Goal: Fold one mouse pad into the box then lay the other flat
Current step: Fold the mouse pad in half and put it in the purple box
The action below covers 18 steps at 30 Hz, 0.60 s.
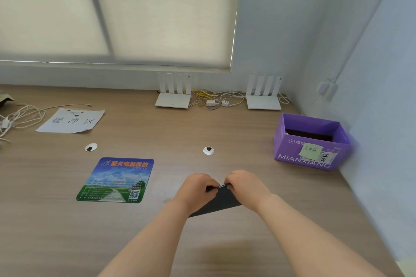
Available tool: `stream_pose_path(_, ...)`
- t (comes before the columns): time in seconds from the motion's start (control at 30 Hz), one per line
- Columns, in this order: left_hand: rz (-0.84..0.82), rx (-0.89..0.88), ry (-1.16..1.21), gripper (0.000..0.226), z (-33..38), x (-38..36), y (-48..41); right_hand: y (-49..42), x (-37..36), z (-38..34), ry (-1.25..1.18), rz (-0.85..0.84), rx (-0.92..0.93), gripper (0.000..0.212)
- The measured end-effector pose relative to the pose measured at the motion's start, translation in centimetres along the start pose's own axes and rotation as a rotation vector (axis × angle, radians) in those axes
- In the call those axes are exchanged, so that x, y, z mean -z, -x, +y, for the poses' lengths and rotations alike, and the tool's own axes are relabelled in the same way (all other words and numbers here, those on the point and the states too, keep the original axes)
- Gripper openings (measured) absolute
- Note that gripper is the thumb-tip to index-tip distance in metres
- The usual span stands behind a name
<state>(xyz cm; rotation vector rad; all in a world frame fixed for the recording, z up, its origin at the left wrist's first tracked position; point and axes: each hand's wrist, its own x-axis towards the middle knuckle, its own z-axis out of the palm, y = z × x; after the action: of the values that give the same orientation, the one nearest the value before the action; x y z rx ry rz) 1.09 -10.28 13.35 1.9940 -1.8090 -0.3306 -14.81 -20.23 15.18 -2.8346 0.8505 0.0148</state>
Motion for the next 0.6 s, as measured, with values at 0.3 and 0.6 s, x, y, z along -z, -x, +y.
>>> stream_pose_path(0.3,-0.029,0.110,0.064,0.016,-2.0,1.3,0.8,0.9,-0.3,1.1,-0.127,0.085,-0.010,0.021)
stream_pose_path(0.6,-0.011,0.117,0.059,0.013,-2.7,2.9,0.1,1.3,1.1,2.6,-0.031,0.115,0.014,0.019)
